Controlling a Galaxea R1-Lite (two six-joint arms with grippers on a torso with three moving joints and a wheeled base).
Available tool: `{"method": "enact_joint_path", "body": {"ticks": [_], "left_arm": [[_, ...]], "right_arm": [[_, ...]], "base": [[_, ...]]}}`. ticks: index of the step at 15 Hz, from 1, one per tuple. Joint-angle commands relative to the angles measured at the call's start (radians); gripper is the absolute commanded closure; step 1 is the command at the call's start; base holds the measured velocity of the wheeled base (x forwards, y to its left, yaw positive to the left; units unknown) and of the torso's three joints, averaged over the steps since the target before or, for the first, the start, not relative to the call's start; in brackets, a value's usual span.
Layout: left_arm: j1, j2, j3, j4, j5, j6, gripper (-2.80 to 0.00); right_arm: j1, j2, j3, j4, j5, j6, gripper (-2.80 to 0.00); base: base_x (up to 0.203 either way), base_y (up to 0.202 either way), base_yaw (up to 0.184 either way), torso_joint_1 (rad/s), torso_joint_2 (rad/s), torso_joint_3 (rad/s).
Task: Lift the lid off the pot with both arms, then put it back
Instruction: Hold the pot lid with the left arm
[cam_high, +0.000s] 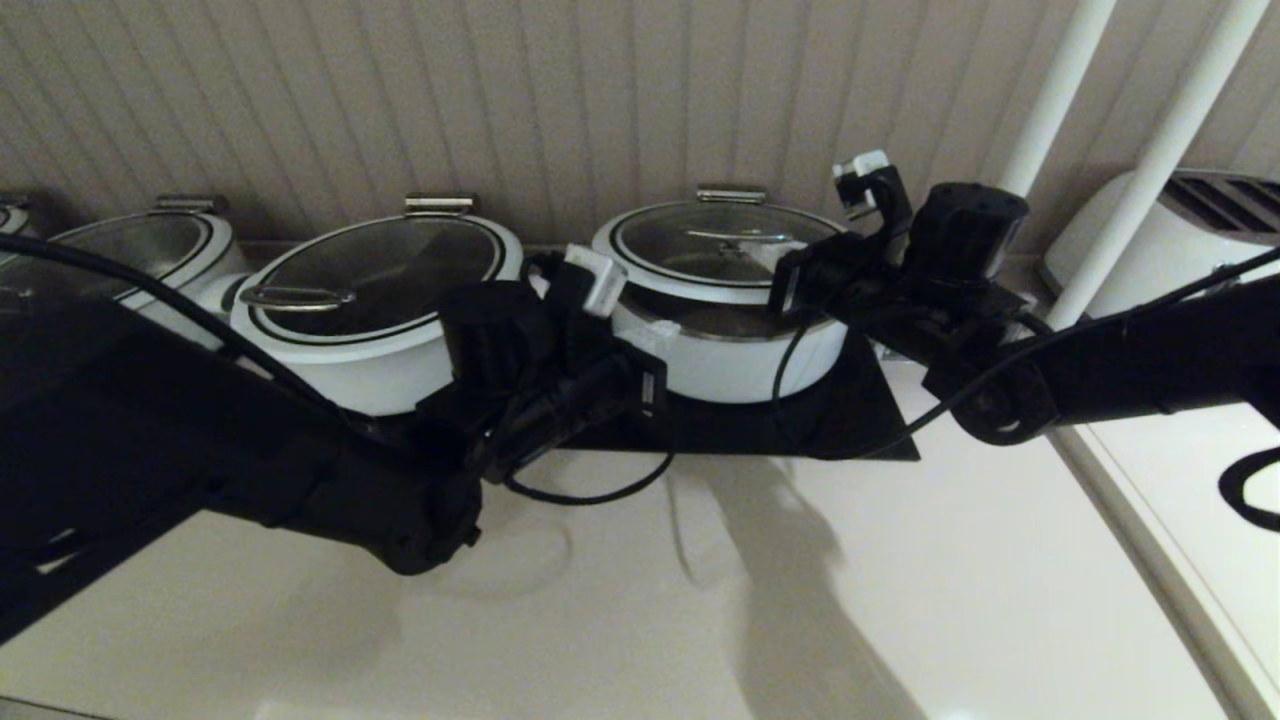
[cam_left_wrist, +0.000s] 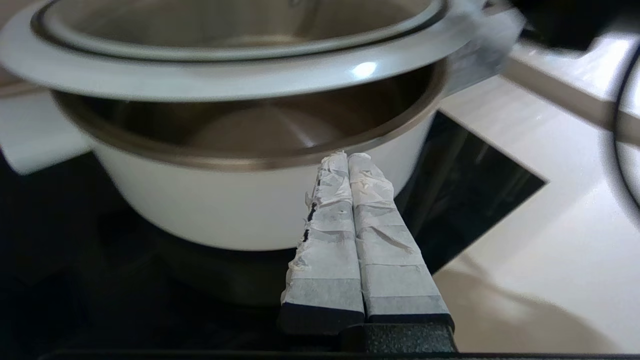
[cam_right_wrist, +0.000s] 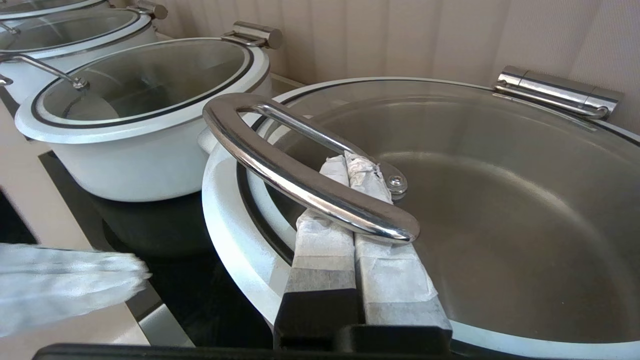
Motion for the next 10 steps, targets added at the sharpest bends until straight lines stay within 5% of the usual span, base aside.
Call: {"method": "enact_joint_path", "body": {"ticks": [1, 10], "left_arm": [[0.015, 0.019, -0.010, -0.009, 0.000, 0.002, 0.00], [0.052, 0.092, -0.161, 0.025, 0.031, 0.012, 0.00]], "right_arm": [[0.000, -0.002, -0.001, -0.005, 0.002, -0.001, 0.00], [0.001, -0.008, 0.001, -0.008, 0.004, -0.001, 0.00]], "base": [[0.000, 0.000, 0.000, 0.000, 0.00, 0.000], [0.000, 0.000, 0.000, 0.000, 0.00, 0.000]]}}
